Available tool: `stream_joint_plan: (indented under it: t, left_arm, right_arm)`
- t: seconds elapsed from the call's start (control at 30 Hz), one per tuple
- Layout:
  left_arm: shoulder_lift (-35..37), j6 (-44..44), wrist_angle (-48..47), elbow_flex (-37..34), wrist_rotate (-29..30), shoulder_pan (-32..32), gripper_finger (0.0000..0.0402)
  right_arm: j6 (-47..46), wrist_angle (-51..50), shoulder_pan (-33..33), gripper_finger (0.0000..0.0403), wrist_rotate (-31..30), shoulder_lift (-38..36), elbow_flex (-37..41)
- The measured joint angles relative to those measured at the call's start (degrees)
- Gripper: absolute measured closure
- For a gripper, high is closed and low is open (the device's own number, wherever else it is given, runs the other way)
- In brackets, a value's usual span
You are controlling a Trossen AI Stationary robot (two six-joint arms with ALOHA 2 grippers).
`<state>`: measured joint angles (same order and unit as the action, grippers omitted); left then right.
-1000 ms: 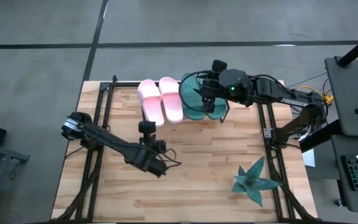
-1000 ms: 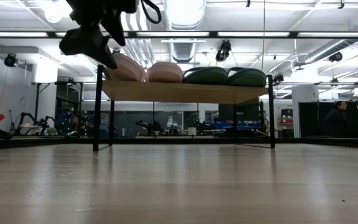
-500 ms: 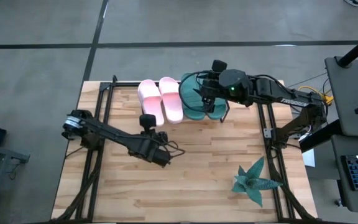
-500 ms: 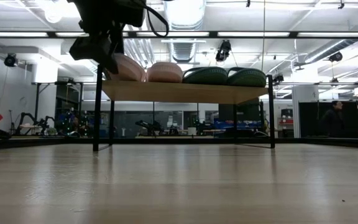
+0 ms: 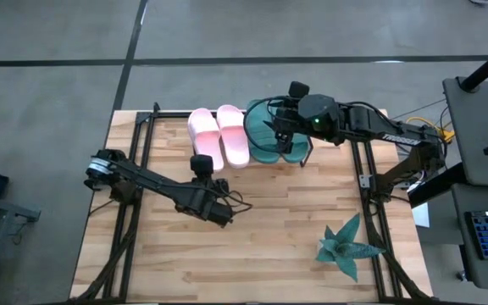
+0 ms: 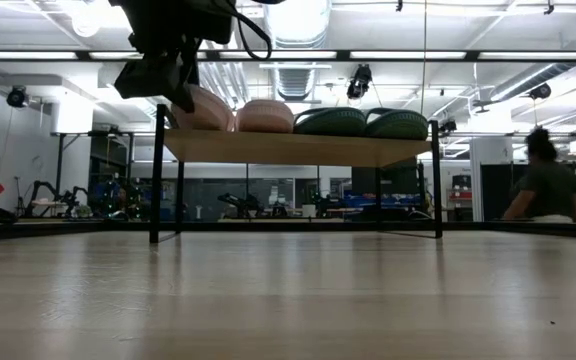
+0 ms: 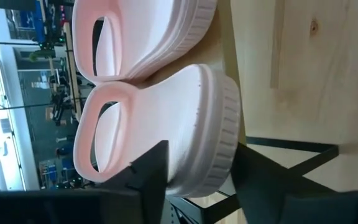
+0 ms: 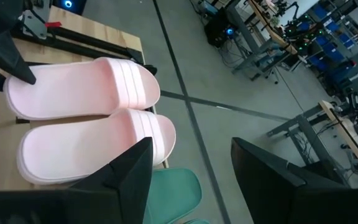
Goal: Pick and place slides into the shelf
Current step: Adjust the slippers on the shelf
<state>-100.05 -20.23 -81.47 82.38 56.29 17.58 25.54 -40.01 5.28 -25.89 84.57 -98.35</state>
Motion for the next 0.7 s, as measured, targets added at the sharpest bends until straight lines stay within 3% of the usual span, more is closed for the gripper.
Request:
stream_joint_plan:
  t: [0.3,0.7]
  left_arm:
    - [0.42,-0.01,0.02,-0.05,2.85,0.14,0.0348]
    - [1.20,-0.19,0.58,-0.03,7.40,0.96,0.0338]
  right_arm:
    - [-0.02,0.00,0.00,0.0195,0.00,0.01,0.00]
    - [-0.02,0.00,0.00,0.0195,0.02,0.01,0.00]
